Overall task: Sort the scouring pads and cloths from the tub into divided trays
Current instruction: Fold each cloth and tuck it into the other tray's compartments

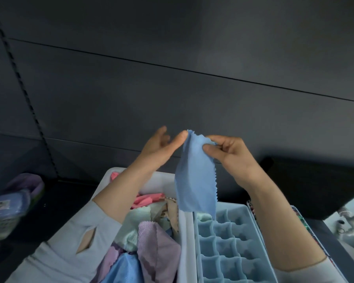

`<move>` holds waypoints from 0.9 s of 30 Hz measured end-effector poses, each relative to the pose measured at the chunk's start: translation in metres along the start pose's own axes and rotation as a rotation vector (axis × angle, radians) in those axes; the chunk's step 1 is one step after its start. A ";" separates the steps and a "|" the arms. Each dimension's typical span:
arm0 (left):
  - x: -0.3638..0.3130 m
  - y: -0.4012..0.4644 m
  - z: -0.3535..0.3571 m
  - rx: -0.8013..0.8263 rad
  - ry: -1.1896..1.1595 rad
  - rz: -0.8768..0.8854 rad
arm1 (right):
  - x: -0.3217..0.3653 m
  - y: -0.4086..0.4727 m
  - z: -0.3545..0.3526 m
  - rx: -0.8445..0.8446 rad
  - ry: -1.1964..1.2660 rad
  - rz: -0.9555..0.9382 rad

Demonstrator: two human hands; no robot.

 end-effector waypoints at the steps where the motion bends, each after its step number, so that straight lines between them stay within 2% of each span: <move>1: 0.010 -0.001 0.018 0.175 -0.094 -0.082 | 0.005 -0.001 0.001 0.035 0.026 -0.003; 2: 0.011 -0.006 0.033 0.327 -0.189 -0.102 | 0.009 -0.001 0.001 0.052 0.036 -0.007; 4: 0.007 -0.009 0.042 0.413 -0.344 -0.082 | 0.014 0.000 -0.003 0.048 0.049 -0.006; 6: 0.008 -0.004 0.036 0.340 -0.420 -0.084 | 0.014 -0.001 -0.012 0.020 0.047 0.015; 9: 0.009 0.002 0.020 0.192 -0.376 -0.071 | 0.004 -0.002 -0.017 0.018 -0.016 0.113; 12: 0.000 0.001 0.013 0.138 -0.350 0.005 | -0.008 -0.002 -0.023 -0.055 -0.125 0.150; 17: -0.010 0.000 0.000 0.105 -0.290 0.113 | 0.000 -0.002 -0.032 -0.145 -0.017 0.139; 22: -0.017 0.002 0.008 0.027 -0.202 0.198 | 0.013 0.011 -0.038 -0.387 -0.240 0.063; 27: -0.037 -0.005 0.021 -0.067 -0.160 0.299 | 0.016 0.024 -0.011 -0.334 -0.003 0.077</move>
Point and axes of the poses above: each hand's wrist, its own y-axis towards the middle knuckle, its own z-axis out of the palm, x = y × z, the point moved 9 cm from there along y, towards the middle knuckle, and after that the axes turned 13 degrees about y, right-handed, at the moved point
